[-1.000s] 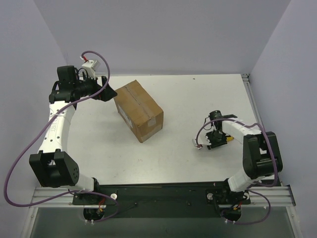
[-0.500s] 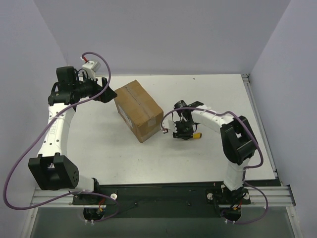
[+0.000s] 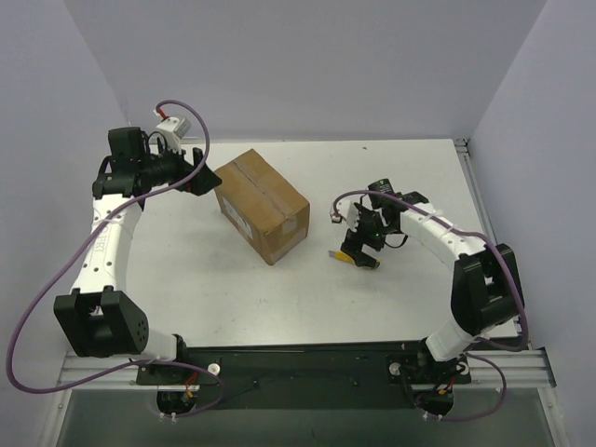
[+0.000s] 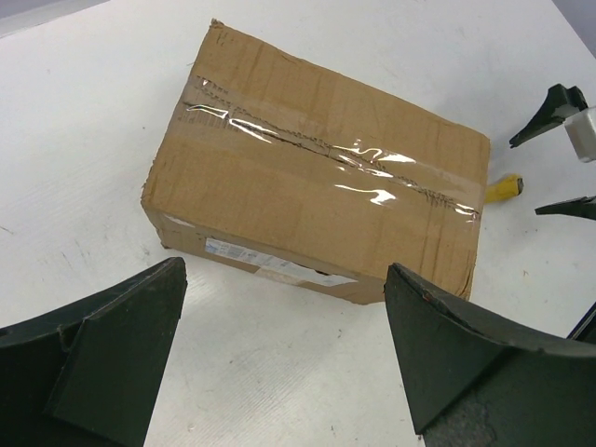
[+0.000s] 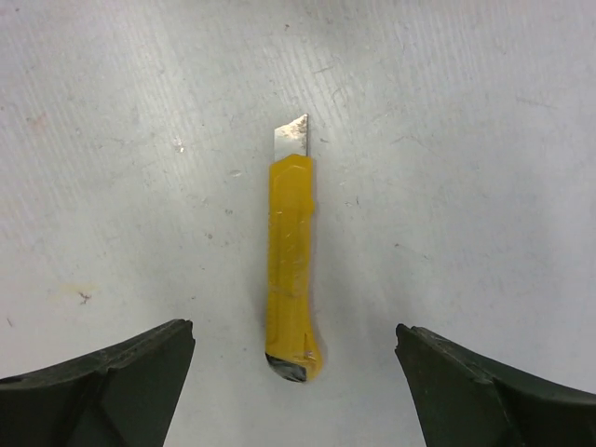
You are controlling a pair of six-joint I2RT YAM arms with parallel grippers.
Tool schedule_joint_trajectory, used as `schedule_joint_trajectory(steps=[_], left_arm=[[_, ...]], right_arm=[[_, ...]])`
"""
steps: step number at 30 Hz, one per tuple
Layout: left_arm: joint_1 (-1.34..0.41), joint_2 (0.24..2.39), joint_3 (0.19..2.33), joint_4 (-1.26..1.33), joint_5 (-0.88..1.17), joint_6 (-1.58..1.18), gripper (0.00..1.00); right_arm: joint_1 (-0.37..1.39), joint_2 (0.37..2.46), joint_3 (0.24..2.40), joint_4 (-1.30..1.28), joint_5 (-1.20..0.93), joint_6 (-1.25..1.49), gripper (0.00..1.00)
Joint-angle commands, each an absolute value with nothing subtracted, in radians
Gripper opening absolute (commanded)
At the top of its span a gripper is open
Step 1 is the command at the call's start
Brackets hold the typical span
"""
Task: Unpack the express box
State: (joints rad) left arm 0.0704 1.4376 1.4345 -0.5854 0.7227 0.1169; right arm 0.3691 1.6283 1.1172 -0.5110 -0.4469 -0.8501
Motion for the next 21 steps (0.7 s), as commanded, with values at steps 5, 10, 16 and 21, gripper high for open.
schedule_joint_trajectory(steps=[5, 10, 16, 21], left_arm=[[0.040, 1.425, 1.434, -0.574, 0.729, 0.130, 0.97], [0.021, 1.416, 1.437, -0.595, 0.718, 0.153, 0.97], [0.020, 1.419, 1.439, -0.592, 0.716, 0.146, 0.97], [0.017, 1.422, 1.440, -0.594, 0.716, 0.150, 0.97]], right_arm=[[0.377, 1.631, 1.043, -0.491, -0.512, -1.173, 0.81], [0.394, 1.606, 0.970, -0.388, -0.463, -1.200, 0.72], [0.413, 1.603, 0.894, -0.350, -0.397, -1.215, 0.66], [0.403, 1.612, 0.873, -0.314, -0.367, -1.157, 0.65]])
